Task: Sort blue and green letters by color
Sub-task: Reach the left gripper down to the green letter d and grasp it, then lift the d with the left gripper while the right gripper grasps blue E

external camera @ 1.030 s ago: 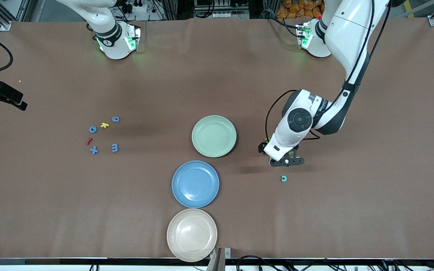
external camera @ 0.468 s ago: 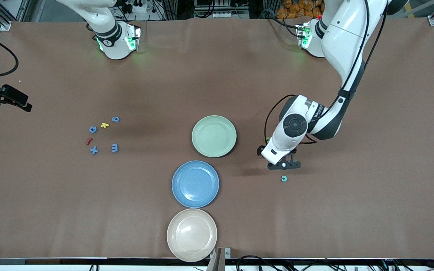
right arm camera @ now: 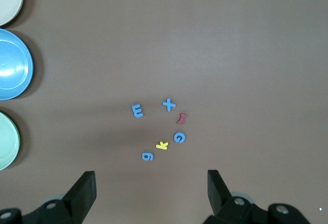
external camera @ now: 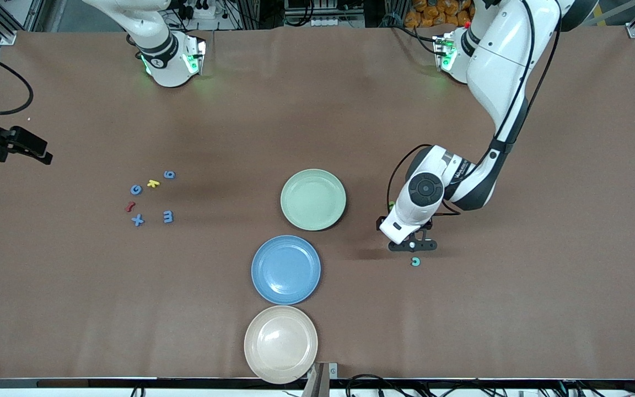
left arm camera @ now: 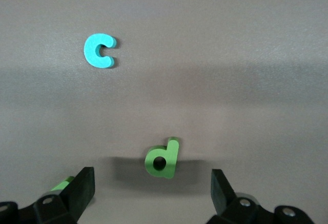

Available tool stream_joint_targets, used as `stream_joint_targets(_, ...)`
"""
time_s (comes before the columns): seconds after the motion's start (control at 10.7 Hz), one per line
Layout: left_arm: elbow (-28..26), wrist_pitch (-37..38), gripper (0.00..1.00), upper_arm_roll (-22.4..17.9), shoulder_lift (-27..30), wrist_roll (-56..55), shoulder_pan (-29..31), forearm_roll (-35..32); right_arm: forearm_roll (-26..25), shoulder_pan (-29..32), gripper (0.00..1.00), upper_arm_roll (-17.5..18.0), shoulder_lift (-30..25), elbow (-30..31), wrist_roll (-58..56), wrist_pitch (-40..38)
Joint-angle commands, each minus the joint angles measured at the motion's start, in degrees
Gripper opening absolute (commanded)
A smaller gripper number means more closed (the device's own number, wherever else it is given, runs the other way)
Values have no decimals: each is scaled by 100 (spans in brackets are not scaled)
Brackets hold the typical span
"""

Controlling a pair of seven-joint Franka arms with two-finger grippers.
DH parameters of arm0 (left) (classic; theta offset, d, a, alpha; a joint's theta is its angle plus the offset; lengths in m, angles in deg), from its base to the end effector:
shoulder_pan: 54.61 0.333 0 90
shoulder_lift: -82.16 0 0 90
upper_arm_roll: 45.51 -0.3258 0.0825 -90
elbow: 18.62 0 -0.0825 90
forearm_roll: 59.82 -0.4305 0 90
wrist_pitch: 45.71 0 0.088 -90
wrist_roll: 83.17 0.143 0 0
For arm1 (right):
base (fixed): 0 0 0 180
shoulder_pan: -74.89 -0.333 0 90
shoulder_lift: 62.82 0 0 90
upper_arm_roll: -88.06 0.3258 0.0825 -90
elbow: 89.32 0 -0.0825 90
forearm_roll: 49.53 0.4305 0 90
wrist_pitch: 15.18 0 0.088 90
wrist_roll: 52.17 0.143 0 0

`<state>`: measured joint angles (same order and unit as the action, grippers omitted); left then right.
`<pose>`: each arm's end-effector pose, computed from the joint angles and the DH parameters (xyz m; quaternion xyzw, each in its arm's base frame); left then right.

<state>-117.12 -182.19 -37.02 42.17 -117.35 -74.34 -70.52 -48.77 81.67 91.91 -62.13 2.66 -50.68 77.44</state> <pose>0.6255 -0.3239 0.1205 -0.9998 0.0001 0.0020 0.0195 0.6075 -0.0294 0.5771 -0.9992 0.0389 0.0003 0.0070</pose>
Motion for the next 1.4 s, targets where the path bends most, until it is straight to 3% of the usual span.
stream_joint_targets(0.0, 147, 16, 100, -49, -132, -115, -75, -178, 74, 200, 96, 336, -122, 651, -8, 509)
stream_joint_targets(0.28, 147, -54, 99, -49, -141, -159, -75, -169, 57, 200, 96, 442, -210, 1566, 1, 1213)
stream_joint_targets(0.37, 139, -72, 72, -49, -141, -211, -75, -160, 65, 191, 95, 451, -140, 1655, 27, 1302)
stream_joint_targets(0.47, 139, -72, 17, -49, -141, -247, -75, -134, 65, 157, 91, 485, -61, 1839, 45, 1425)
stream_joint_targets(0.56, 139, -72, 0, -49, -141, -360, -75, -151, 65, 139, 90, 495, -60, 2241, 45, 1826)
stream_joint_targets(0.75, 139, -72, 0, -49, -141, -423, -84, -160, 65, 112, 88, 651, 88, 3050, 45, 2906)
stream_joint_targets(1.03, 139, -72, 0, -40, -123, -502, -84, -160, 57, 25, 76, 662, 887, 3193, 1, 3655)
stream_joint_targets(1.31, 156, -72, 0, -40, 35, -607, -75, -134, 22, -72, 76, 662, 1405, 3449, -25, 4518)
